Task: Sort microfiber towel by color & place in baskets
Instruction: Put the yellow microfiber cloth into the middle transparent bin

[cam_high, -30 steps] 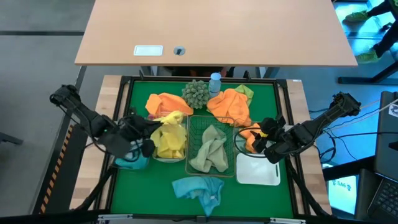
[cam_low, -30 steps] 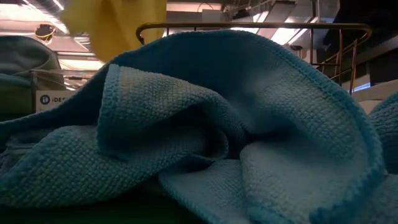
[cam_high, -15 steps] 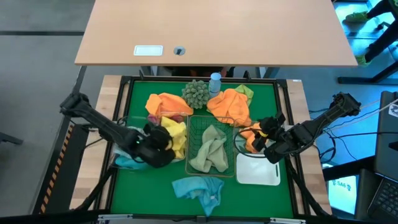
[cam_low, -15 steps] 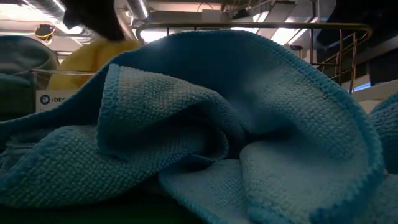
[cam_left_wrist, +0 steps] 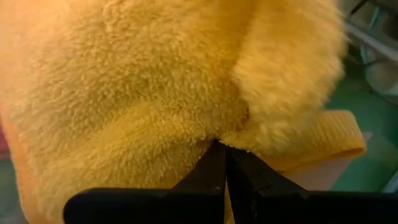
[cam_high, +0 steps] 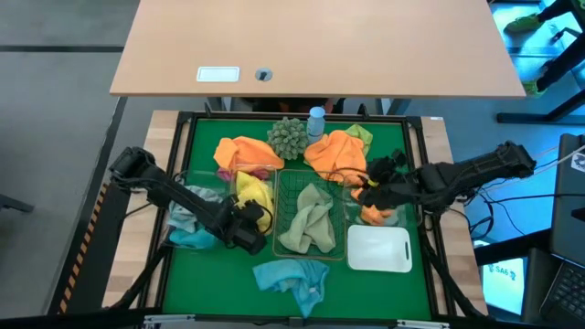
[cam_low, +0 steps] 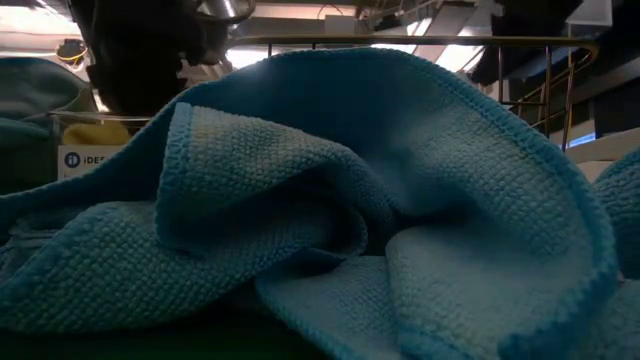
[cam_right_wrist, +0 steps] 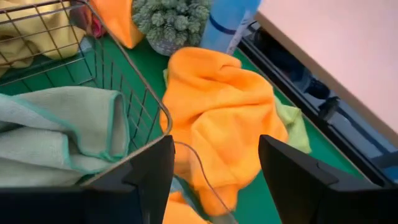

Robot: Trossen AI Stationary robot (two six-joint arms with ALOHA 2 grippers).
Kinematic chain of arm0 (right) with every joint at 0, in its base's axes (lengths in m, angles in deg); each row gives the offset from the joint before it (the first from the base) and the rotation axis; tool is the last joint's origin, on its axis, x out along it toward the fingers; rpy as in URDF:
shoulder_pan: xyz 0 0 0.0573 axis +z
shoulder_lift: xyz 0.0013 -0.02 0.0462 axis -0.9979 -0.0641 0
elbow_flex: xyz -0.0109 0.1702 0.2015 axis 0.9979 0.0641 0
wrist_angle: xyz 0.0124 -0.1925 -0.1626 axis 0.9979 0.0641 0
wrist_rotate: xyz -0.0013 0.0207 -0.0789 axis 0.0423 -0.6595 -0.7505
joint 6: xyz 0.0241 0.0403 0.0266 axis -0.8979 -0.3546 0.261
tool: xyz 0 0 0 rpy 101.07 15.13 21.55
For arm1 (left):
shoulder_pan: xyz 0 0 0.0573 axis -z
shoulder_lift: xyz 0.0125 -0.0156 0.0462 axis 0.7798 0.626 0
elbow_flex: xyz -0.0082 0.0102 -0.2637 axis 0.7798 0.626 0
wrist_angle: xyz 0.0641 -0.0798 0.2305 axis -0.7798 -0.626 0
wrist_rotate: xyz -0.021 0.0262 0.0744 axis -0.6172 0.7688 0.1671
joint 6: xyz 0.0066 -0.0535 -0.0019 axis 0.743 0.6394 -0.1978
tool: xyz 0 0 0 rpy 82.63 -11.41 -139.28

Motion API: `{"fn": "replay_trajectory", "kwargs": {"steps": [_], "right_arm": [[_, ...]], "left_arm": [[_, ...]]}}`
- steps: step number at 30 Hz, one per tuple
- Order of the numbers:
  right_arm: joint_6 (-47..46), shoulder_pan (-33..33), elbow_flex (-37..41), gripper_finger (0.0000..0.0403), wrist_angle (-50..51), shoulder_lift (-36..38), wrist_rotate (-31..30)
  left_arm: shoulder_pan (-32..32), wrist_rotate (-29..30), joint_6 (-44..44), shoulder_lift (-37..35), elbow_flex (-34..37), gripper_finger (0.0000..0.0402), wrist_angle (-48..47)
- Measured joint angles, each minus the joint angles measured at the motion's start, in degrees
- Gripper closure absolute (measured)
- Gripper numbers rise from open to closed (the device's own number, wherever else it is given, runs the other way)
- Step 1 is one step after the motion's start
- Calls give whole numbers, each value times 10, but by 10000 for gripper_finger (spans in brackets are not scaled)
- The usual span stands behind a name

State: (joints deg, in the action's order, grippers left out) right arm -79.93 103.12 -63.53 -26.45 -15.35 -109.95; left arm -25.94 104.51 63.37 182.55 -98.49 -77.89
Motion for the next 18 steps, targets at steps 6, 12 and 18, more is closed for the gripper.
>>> {"fn": "replay_trajectory", "kwargs": {"steps": [6,12,18], "right_arm": [[114,-95,0,171,-77,0,77],[176,-186,0,171,-123,0,146],[208,-273,0,171,-123,-5,166]], "left_arm": [[-14,-24,0,-5,0,386,1],[-28,-82,0,-6,0,332,11],[-34,-109,0,-6,0,290,17]]}}
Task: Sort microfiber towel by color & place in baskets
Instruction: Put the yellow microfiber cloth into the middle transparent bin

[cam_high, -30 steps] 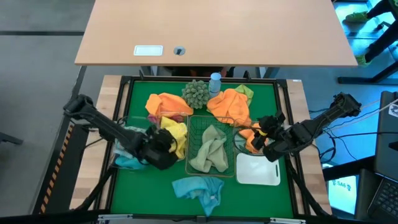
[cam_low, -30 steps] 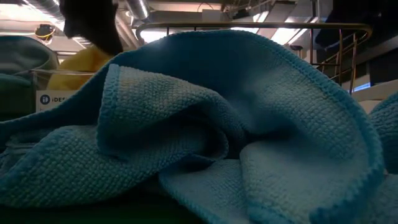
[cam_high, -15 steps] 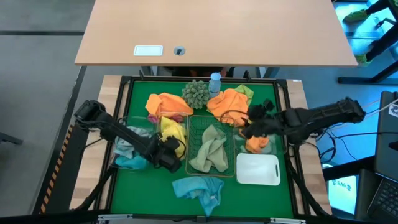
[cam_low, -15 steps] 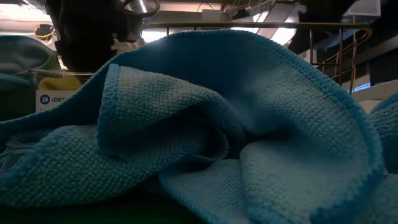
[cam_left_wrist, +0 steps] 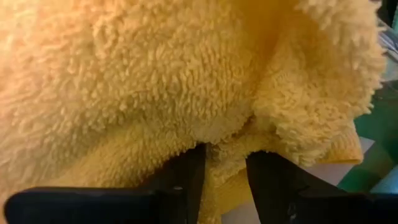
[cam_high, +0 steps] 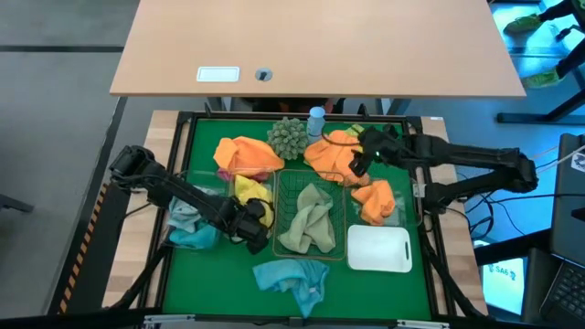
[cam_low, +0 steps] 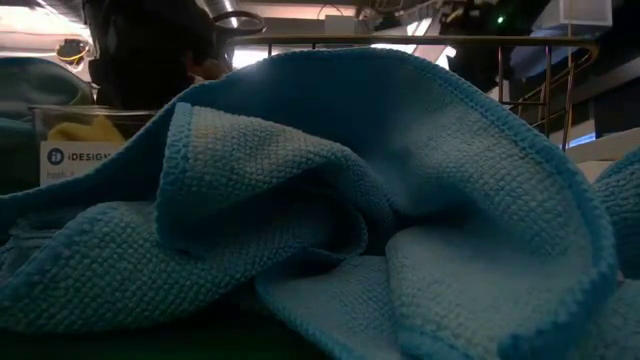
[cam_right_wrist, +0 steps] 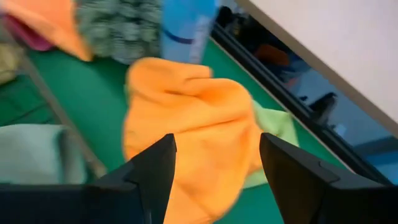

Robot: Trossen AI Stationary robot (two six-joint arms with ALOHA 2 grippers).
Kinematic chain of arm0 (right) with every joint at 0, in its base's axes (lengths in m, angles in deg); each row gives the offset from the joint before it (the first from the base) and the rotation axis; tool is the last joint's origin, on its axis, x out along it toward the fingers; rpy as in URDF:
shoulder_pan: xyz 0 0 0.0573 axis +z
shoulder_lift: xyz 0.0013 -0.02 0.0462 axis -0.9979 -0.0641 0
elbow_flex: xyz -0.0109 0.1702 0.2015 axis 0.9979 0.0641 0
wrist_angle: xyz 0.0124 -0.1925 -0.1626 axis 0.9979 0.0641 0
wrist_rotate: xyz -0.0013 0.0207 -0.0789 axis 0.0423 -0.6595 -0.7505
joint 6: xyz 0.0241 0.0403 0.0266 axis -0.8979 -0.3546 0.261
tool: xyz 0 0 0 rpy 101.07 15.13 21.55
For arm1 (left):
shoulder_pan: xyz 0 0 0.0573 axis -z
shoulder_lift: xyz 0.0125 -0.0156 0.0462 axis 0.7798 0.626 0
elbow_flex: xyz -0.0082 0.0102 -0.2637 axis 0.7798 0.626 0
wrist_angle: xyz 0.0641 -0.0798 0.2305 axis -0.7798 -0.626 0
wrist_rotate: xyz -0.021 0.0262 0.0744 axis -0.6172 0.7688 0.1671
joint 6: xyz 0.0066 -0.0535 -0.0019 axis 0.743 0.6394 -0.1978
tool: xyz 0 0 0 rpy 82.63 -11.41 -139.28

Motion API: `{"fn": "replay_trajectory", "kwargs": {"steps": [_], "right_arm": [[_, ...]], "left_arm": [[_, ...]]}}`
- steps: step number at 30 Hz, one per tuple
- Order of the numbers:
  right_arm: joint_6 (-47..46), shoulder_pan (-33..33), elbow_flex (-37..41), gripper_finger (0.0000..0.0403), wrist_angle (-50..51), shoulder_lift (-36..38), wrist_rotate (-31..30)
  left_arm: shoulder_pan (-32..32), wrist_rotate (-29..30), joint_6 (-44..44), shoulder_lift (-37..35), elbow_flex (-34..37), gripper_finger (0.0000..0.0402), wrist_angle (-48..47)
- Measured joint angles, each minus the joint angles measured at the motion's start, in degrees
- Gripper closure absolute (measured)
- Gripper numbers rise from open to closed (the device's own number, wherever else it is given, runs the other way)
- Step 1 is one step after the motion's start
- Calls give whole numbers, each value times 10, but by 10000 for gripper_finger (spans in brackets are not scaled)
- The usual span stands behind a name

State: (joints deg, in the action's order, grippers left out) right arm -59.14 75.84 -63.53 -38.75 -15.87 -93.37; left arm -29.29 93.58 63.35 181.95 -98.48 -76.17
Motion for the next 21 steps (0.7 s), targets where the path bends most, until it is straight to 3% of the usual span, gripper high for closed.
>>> {"fn": "replay_trajectory", "kwargs": {"steps": [9,21], "right_arm": [[31,-111,0,171,-1,-30,57],[65,-182,0,171,-46,-132,112]], "left_arm": [[-1,23,0,-22,0,286,28],[-1,48,3,-128,0,285,33]]}}
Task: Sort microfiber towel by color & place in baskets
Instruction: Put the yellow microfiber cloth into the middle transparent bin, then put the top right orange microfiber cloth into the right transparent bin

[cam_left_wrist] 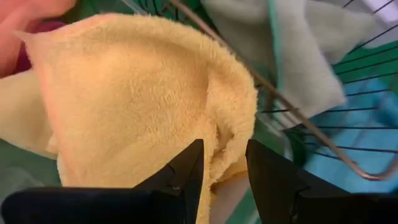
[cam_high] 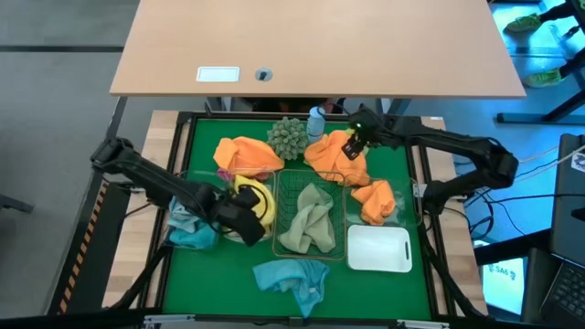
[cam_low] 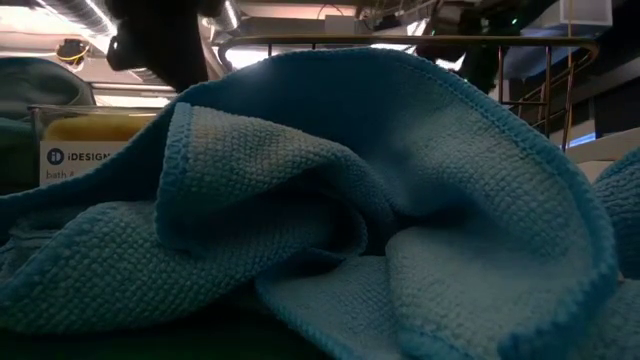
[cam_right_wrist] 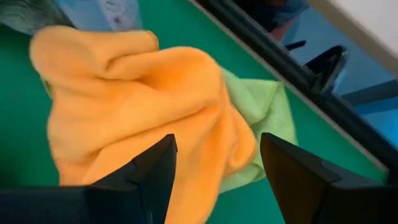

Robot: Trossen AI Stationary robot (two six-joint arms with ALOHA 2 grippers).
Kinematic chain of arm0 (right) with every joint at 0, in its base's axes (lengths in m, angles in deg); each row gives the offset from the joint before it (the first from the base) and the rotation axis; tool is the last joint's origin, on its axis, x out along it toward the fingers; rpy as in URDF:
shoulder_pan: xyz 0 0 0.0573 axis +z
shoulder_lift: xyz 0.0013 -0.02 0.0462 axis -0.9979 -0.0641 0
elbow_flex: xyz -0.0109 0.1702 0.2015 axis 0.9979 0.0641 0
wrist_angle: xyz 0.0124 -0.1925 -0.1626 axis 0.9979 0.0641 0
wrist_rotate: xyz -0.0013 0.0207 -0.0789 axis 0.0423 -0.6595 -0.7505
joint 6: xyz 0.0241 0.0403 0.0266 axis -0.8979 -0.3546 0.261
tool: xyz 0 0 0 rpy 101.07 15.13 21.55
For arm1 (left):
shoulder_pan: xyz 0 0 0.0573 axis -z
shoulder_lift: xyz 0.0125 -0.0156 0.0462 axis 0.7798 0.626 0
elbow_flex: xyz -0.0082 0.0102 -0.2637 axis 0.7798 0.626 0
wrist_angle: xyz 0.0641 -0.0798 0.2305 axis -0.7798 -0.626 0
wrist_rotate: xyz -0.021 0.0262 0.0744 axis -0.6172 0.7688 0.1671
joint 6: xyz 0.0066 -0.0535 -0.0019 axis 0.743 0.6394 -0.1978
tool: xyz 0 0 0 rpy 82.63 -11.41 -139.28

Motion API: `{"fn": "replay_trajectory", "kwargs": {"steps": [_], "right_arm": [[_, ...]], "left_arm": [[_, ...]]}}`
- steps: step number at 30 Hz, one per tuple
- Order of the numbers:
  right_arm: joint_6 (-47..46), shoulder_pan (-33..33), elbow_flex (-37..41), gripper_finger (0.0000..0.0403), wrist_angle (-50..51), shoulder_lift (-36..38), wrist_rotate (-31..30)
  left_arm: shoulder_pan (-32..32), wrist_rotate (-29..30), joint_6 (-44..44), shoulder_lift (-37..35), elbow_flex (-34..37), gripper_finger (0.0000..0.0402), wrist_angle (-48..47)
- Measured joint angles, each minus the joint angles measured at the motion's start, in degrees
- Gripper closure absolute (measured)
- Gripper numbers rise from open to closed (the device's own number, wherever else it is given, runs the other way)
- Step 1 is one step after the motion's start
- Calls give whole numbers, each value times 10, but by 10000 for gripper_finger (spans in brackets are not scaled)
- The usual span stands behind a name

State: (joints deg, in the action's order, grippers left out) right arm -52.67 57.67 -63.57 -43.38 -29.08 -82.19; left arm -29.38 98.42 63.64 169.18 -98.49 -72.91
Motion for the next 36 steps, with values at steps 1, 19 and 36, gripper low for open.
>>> {"fn": "replay_trajectory", "kwargs": {"steps": [1,19,36], "right_arm": [[0,-4,0,171,-3,-9,3],[18,-18,0,171,-16,-116,46],[27,-18,0,171,-24,-151,105]], "left_arm": [[0,0,-1,-6,0,285,0],[0,2,-20,-53,0,285,4],[0,3,-29,-53,0,285,8]]}}
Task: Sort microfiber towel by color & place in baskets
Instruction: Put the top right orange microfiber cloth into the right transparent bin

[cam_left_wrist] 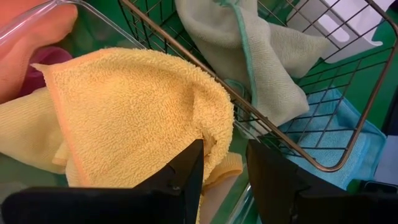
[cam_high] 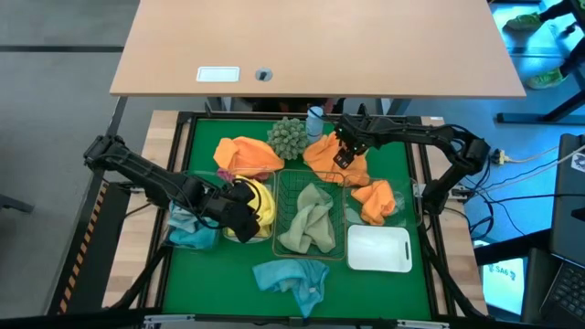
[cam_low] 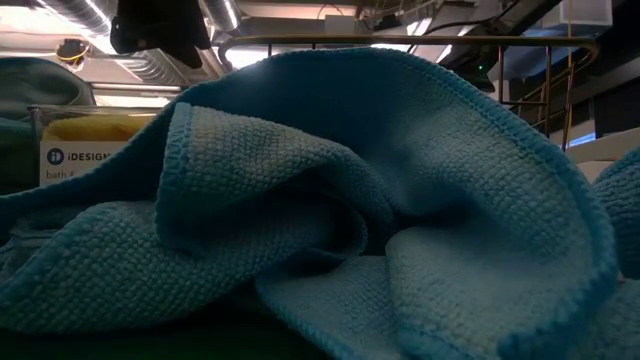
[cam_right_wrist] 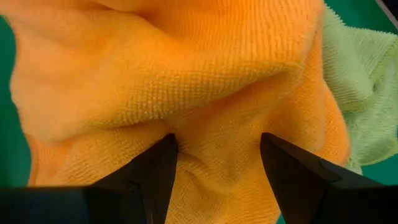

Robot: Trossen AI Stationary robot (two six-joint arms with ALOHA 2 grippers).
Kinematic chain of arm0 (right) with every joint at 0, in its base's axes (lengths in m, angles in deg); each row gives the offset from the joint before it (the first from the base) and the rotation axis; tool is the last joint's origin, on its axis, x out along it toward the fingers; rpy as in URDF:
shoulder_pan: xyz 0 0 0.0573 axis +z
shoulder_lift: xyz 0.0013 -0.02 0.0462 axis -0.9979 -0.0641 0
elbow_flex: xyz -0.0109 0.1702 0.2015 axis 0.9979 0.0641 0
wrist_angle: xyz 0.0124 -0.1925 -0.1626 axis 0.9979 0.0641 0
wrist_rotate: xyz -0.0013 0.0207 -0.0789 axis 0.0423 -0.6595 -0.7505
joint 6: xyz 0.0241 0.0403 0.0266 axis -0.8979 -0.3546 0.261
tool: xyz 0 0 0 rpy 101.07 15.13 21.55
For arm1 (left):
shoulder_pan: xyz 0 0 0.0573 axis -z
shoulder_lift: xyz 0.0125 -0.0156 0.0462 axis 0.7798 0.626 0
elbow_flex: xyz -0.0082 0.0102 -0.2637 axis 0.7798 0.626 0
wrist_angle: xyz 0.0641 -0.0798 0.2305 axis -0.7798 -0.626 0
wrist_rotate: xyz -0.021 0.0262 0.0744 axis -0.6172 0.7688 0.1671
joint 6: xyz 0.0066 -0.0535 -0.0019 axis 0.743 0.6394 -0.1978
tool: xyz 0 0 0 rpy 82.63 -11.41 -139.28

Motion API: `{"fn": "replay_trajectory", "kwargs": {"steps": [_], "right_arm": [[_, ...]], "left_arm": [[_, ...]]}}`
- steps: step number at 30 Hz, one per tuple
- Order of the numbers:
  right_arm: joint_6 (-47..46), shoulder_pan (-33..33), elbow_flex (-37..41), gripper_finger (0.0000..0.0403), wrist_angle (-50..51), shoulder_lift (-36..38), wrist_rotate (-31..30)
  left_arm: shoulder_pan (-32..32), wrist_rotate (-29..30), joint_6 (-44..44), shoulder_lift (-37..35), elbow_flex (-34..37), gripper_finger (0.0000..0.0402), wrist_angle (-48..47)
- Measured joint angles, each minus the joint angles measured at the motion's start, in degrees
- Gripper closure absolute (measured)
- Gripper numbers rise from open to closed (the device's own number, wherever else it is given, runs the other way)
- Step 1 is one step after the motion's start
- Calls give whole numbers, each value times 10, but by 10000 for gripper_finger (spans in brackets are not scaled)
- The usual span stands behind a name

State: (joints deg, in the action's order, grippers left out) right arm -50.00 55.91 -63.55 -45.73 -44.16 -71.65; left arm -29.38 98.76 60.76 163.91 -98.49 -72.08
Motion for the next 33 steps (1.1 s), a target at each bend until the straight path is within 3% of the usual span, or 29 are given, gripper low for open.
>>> {"fn": "replay_trajectory", "kwargs": {"steps": [8,22,33], "right_arm": [[0,0,0,195,0,0,16],[1,0,0,388,7,0,16],[16,0,0,399,37,31,16]], "left_arm": [[0,0,0,0,0,285,0],[0,-1,0,0,0,285,10],[0,-1,0,0,0,285,12]]}}
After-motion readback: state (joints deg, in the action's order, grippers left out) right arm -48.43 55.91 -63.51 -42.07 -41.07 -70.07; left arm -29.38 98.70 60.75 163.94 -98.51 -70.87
